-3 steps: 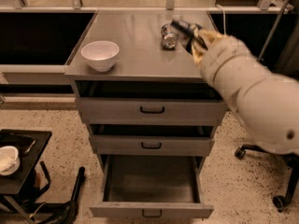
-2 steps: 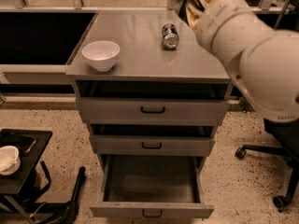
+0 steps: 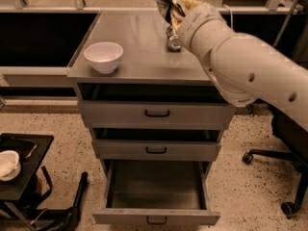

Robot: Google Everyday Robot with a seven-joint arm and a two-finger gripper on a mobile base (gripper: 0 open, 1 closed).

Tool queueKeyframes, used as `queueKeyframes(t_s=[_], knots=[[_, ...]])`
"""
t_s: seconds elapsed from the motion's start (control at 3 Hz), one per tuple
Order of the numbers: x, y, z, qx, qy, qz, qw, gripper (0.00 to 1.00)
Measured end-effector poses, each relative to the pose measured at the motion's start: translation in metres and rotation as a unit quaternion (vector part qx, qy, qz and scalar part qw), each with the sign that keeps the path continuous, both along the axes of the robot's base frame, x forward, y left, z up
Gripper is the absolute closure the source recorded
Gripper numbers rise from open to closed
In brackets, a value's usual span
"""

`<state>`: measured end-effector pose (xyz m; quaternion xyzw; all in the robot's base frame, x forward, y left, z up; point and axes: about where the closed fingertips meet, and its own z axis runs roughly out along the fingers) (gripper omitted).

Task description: Pick blue chip bag from bottom drawer and place on counter

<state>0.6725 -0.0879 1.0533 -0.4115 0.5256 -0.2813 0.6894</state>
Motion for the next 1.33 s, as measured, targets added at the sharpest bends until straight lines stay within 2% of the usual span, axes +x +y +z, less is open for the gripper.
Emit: queueKeyframes(t_s=[0.33,0.67,1.0,1.33], knots=[[0.048,-0.016,-0.068,0.0,0.021,-0.024,0.9995,1.0],[0.066,-0.04,-0.121,-0.005,0.038,-0.049,0.998,1.0],[0.067,-0.04,-0.125,-0.004,0.04,-0.05,0.9979,1.0],[0.067,-0.04,-0.125,-0.004,0.04,-0.05,0.9979,0.81]])
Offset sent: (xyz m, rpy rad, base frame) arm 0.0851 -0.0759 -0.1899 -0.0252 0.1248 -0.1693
